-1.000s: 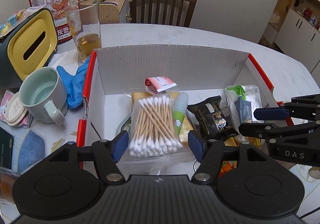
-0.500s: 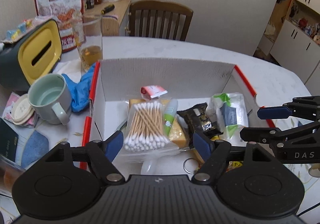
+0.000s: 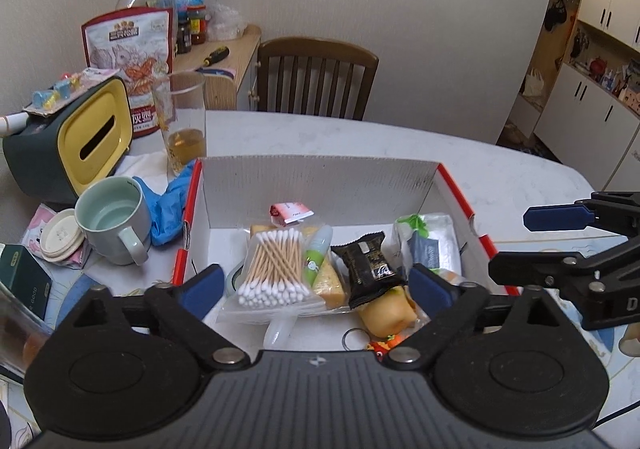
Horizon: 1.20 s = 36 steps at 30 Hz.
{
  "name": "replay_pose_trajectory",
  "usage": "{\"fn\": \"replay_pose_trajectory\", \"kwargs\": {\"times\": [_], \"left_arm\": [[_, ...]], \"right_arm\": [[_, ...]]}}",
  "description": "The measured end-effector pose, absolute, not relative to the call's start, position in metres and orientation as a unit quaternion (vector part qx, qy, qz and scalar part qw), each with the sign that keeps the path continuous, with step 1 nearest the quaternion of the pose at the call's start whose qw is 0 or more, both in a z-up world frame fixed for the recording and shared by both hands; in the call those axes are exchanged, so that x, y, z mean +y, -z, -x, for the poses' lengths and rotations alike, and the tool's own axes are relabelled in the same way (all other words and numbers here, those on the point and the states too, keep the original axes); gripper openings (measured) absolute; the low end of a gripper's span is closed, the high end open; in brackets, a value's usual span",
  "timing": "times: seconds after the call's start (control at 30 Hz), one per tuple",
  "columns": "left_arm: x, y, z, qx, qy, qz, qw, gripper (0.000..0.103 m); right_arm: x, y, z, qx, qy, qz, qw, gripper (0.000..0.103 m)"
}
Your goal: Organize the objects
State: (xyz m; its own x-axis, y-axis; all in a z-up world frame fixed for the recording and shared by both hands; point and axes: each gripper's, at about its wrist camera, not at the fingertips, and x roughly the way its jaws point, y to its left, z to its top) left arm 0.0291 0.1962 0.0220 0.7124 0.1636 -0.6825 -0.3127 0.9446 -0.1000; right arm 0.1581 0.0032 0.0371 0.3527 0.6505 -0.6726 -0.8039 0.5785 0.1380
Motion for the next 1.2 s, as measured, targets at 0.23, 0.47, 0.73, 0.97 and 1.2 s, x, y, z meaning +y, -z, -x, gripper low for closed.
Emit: {"fn": "replay_pose_trajectory", "kwargs": {"times": [0.23, 0.47, 0.73, 0.97, 1.2], "left_arm": [[0.186, -0.032, -0.019, 0.343, -0.122, 0.109, 0.925, 0.102], [0.176, -0.039, -0.008, 0.331, -0.117, 0.107, 0.93, 0.102], [0.164, -0.044, 0.006, 0.318, -0.131, 0.104, 0.933, 0.102], [0.153, -0.041, 0.013, 0.316, -0.143, 0.095, 0.933, 0.102], [0.145, -0.039, 0.019, 0.314, -0.153, 0.09, 0.933, 0.102]], "right_arm": [[-0.013, -0.05, -0.145, 0.33, -0.463, 0.096, 0.817, 0.097], [-0.028, -0.057, -0.126, 0.299, -0.481, 0.11, 0.817, 0.103], [-0.045, -0.058, -0.115, 0.289, -0.475, 0.103, 0.825, 0.103], [-0.057, -0.051, -0.118, 0.297, -0.454, 0.087, 0.835, 0.103], [-0.065, -0.043, -0.12, 0.307, -0.439, 0.076, 0.841, 0.103]]}}
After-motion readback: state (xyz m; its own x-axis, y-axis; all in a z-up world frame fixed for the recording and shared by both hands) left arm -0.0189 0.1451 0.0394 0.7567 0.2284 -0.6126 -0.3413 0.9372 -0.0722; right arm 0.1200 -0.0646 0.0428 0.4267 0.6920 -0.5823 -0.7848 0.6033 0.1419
